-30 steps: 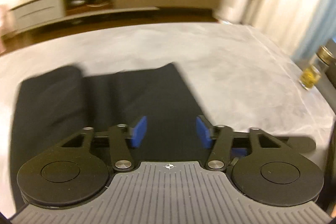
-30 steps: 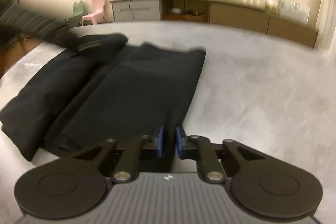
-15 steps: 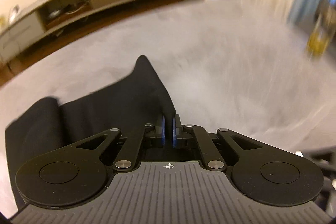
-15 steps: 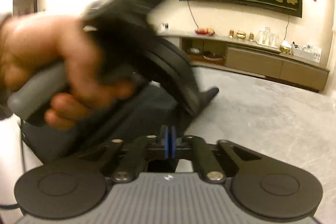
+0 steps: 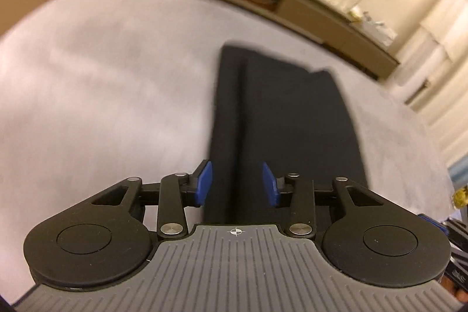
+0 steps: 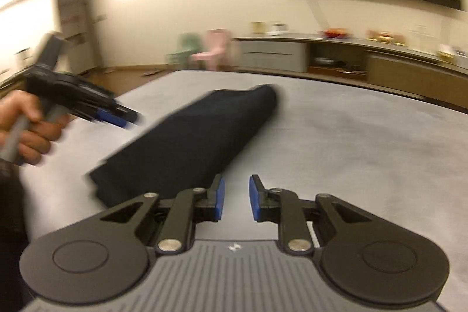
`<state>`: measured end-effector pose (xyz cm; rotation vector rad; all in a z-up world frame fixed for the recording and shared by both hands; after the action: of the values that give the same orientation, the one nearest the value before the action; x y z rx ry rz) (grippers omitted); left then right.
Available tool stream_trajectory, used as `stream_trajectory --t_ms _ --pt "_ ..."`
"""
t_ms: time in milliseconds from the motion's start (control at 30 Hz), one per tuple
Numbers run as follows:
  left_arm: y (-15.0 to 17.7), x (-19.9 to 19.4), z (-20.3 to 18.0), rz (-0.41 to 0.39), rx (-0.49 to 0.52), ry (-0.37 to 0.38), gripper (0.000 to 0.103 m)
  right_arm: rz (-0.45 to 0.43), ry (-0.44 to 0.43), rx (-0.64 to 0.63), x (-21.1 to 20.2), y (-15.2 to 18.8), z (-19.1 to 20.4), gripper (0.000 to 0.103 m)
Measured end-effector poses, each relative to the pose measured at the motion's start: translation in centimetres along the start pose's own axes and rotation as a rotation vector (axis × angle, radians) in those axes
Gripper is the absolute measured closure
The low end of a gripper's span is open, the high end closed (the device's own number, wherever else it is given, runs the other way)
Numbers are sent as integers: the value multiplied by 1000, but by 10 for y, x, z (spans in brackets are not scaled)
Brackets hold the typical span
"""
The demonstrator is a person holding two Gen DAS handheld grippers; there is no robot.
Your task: Fold clothes
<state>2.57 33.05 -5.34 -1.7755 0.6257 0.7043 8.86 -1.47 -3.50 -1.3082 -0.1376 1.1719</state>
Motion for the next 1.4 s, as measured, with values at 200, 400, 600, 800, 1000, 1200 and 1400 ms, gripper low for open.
stream_trajectory --t_ms 200,400,600,800,1000,1200,1400 --pt "35 4 -47 -9 47 -24 76 128 -64 -162 37 21 45 76" --pt "72 14 -185 9 280 208 83 62 404 45 16 -30 -69 67" --pt "65 9 -172 -29 247 196 88 -127 459 459 -64 -54 -174 67" --pt "64 12 -121 -37 115 131 88 -1 -55 680 -34 -45 -162 53" --pt "63 12 -135 -49 185 119 84 99 -167 801 16 -48 -155 46" --pt "67 20 -153 -64 317 83 84 109 -49 889 26 -31 -151 45" --pt "71 30 -147 -44 326 96 85 65 -17 889 38 -17 -128 63"
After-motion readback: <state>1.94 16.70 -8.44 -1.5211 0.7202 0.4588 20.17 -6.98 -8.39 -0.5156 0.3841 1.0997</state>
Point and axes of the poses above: each gripper's, at about its wrist camera, not at the fingertips, and x roughly the way its jaws point, z to its left, y to its underside, the point moved 2 cm from there along x, roughly the way its jaws point, and after that the axes turned 12 degrees about x, right-handed, at the moved point
